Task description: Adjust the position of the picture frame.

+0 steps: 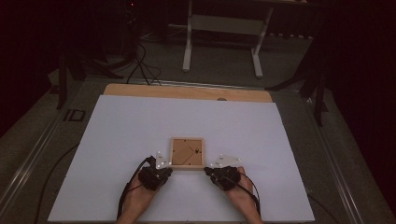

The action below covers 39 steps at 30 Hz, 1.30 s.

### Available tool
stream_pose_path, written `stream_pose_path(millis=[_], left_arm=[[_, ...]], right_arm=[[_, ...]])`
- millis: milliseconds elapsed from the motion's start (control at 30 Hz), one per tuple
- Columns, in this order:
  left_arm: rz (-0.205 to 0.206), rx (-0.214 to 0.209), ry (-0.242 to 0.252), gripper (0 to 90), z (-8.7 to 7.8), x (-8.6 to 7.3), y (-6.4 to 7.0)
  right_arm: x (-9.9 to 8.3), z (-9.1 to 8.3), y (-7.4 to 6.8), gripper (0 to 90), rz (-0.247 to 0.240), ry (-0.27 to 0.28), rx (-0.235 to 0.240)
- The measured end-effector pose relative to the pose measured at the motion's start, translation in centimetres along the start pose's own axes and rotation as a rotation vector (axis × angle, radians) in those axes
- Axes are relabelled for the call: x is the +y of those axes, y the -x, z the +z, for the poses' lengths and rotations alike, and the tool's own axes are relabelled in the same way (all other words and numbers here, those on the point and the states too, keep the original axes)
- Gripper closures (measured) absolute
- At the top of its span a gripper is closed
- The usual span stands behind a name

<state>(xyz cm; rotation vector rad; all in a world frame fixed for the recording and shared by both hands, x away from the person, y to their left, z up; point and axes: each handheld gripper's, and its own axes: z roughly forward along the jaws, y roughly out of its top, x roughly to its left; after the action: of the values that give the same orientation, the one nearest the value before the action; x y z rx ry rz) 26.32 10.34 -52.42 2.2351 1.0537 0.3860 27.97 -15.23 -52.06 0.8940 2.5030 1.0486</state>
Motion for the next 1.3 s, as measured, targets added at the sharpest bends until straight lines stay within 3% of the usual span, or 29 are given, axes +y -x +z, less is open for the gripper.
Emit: stream_pose_path(millis=[600,1033,1300], left_arm=[[-0.009,0.006,0.003,88.3,-0.2,-0.1,-0.1],[0.012,-0.033,0.118,85.3,-1.9,0.0,-0.5],[0.022,-0.036,0.147,84.6,-2.3,0.1,-0.6]], right_arm=[[0.2,0.3,0.2,90.0,-0.008,0.008,0.017],[0.3,-0.8,0.7,89.2,-0.003,0.049,0.0],[0.2,-1.2,1.0,88.9,0.006,0.063,-0.009]])
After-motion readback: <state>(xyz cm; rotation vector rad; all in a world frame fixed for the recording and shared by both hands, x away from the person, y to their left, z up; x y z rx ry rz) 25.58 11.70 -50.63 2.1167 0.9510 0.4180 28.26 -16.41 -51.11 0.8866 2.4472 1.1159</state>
